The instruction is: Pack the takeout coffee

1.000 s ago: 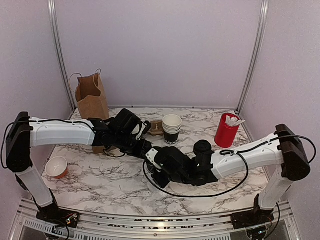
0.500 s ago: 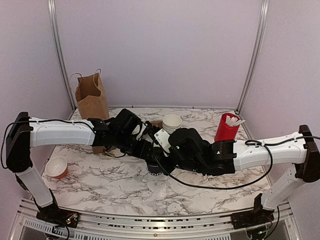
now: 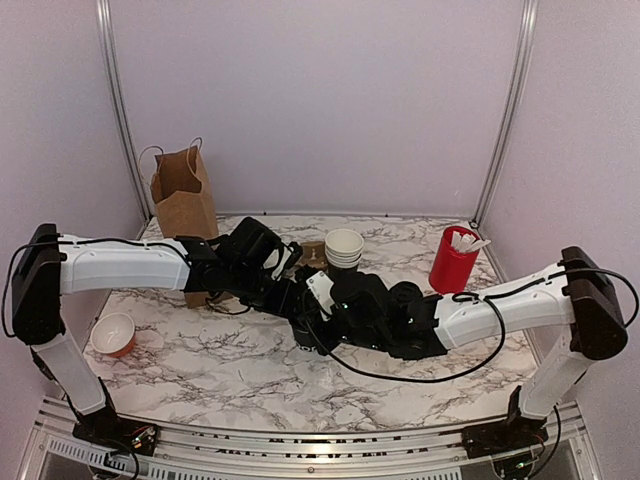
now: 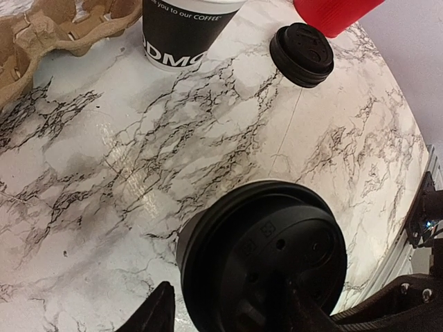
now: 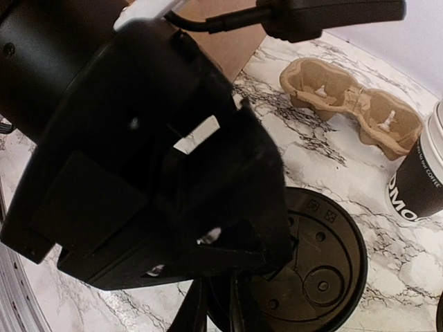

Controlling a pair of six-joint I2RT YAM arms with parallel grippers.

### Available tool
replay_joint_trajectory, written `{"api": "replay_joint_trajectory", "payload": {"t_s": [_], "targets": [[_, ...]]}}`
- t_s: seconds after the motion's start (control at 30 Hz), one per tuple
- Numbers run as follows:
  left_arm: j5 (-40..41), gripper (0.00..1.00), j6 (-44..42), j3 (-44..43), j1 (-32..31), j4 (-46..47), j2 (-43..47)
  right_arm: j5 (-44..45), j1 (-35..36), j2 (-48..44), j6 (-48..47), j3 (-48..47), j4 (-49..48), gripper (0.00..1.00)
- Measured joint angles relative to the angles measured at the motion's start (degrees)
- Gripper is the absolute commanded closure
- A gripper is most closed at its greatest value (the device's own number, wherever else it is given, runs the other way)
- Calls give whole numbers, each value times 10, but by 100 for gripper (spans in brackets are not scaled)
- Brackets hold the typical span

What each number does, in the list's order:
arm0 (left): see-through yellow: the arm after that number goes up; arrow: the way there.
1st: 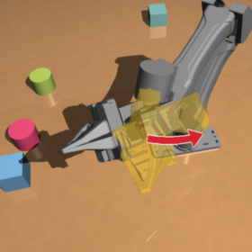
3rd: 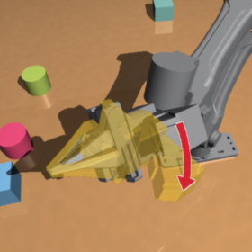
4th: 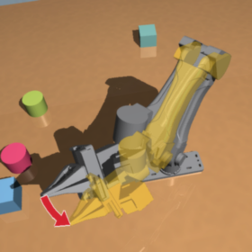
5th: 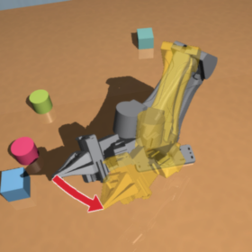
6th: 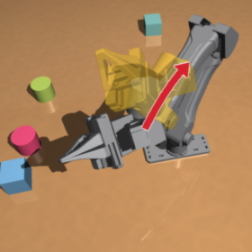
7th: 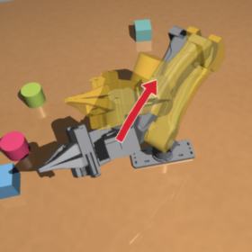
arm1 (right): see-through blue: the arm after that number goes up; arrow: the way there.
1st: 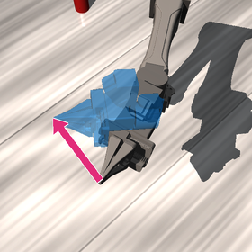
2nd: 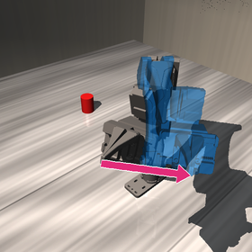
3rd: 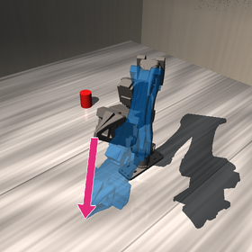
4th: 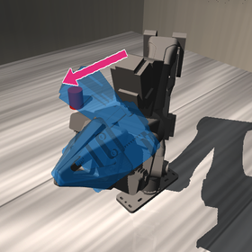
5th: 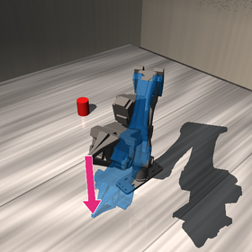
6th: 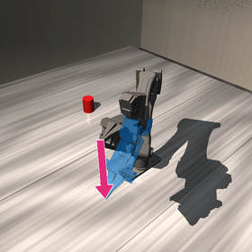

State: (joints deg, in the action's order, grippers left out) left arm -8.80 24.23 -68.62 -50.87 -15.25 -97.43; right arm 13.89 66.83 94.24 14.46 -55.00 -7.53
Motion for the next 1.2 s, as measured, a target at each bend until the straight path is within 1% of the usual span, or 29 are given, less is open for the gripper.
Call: {"api": "replay_joint_trajectory", "payload": {"t_s": [0.23, 0.43, 0.5, 0.6, 0.7, 0.77, 0.93, 1.03, 1.2], "targets": [[-1, 47, 0, 0, -1, 0, 0, 0, -3, -5, 10, -4, 14, 85], [6, 46, -3, -13, -1, -3, 1, -10, -12, -5, 17, -74, 129, 79], [16, 43, -4, -28, 0, -4, 2, -13, -22, -5, 17, -110, 178, 78], [29, 42, -8, -44, 5, -4, 11, -19, -35, -9, 17, -144, 216, 77], [38, 42, -7, -52, 7, -4, 22, -24, -45, -11, 16, -178, 256, 71], [42, 42, -7, -51, 7, -5, 31, -30, -53, -11, 16, -192, 274, 66], [34, 43, -3, -16, 7, -14, 70, -83, -102, -11, 12, -201, 283, 52], [16, 46, 0, 21, 7, -17, 100, -116, -134, -5, -1, -203, 284, 47], [-9, 49, 6, 71, 3, -21, 124, -186, -174, 34, -25, -216, 284, 46]]}}
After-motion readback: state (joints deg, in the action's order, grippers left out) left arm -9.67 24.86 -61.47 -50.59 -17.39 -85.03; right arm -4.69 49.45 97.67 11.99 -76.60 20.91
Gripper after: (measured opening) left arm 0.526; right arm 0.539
